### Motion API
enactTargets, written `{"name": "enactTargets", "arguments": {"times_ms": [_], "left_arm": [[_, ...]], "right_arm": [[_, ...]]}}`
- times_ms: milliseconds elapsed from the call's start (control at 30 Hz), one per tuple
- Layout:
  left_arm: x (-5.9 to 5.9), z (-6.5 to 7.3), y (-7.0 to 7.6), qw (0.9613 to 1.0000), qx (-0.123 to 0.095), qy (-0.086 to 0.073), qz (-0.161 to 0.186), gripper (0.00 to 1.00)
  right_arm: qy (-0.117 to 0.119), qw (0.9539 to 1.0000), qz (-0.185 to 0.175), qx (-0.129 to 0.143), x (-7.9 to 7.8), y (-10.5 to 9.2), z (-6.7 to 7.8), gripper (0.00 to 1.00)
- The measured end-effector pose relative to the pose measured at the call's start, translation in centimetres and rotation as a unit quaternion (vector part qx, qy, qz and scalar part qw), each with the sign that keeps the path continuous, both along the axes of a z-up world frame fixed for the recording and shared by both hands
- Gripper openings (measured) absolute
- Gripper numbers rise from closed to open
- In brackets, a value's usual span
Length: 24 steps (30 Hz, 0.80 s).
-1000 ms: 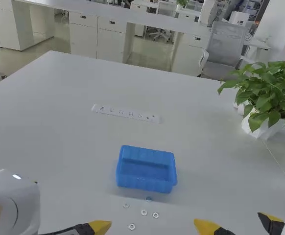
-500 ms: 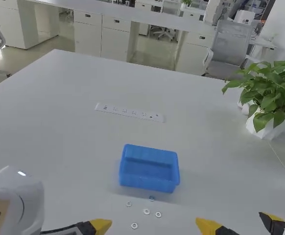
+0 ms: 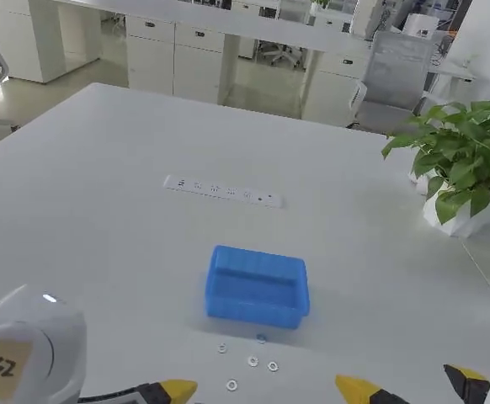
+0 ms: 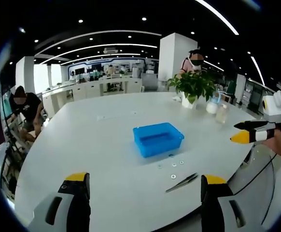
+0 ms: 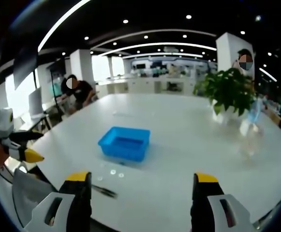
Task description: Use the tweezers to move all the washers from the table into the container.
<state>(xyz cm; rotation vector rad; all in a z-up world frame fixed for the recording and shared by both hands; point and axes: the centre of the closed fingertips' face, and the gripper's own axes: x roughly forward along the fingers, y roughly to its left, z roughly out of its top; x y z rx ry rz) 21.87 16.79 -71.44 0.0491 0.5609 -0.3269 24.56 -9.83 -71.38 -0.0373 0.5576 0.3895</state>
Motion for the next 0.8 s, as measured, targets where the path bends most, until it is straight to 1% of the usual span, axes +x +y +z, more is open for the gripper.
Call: {"name": "enactTargets", "arguments": {"times_ms": [67,167,233,267,333,367,400,500,533,600,633,667,700,767,800], "left_arm": [[0.0,0.0,-0.1,1.0000,0.001,0.000,-0.003,0.97],[0.1,-0.3,-0.2,0.9999,0.003,0.005,-0.008,0.96],[0.2,-0.6,-0.4,0.9998,0.003,0.011,-0.014,0.95],[0.2,-0.8,-0.5,0.9997,0.002,0.013,-0.018,0.94],[0.3,-1.2,-0.8,0.9994,-0.001,0.019,-0.028,0.88],[0.3,-1.4,-0.9,0.9992,-0.003,0.024,-0.033,0.85],[0.2,-1.8,-1.2,0.9985,-0.006,0.035,-0.041,0.82],[0.3,-2.7,-1.9,0.9968,-0.011,0.049,-0.061,0.75],[0.3,-3.1,-2.3,0.9954,-0.009,0.058,-0.076,0.72],[0.2,-3.7,-2.7,0.9934,-0.003,0.067,-0.093,0.64],[-0.1,-4.4,-3.1,0.9902,-0.004,0.088,-0.109,0.58],[-0.2,-4.7,-3.4,0.9884,-0.008,0.098,-0.116,0.52],[-0.1,-5.1,-3.8,0.9864,-0.013,0.105,-0.126,0.47],[-0.3,-5.9,-4.6,0.9812,-0.021,0.121,-0.149,0.41],[-0.3,-6.2,-4.8,0.9797,-0.022,0.126,-0.154,0.37]], "right_arm": [[0.000,1.0000,0.000,-0.001,0.0,0.0,0.0,0.85],[0.004,1.0000,0.003,-0.002,0.2,0.1,-0.2,0.84],[0.007,1.0000,0.005,-0.005,0.3,0.2,-0.4,0.84],[0.008,0.9999,0.006,-0.006,0.3,0.2,-0.5,0.84],[0.010,0.9999,0.007,-0.005,0.4,0.3,-0.6,0.84],[0.012,0.9999,0.007,-0.005,0.4,0.3,-0.7,0.84],[0.014,0.9999,0.007,-0.004,0.5,0.4,-0.9,0.84],[0.017,0.9998,0.008,-0.007,0.5,0.5,-1.0,0.84],[0.017,0.9998,0.008,-0.008,0.6,0.5,-1.0,0.84],[0.019,0.9998,0.008,-0.008,0.5,0.5,-1.1,0.84],[0.021,0.9997,0.008,-0.009,0.5,0.5,-1.3,0.84],[0.022,0.9997,0.008,-0.009,0.5,0.5,-1.3,0.83],[0.024,0.9996,0.007,-0.011,0.4,0.4,-1.4,0.83],[0.026,0.9996,0.005,-0.012,0.4,0.4,-1.5,0.83],[0.026,0.9996,0.003,-0.012,0.3,0.3,-1.5,0.83]]}}
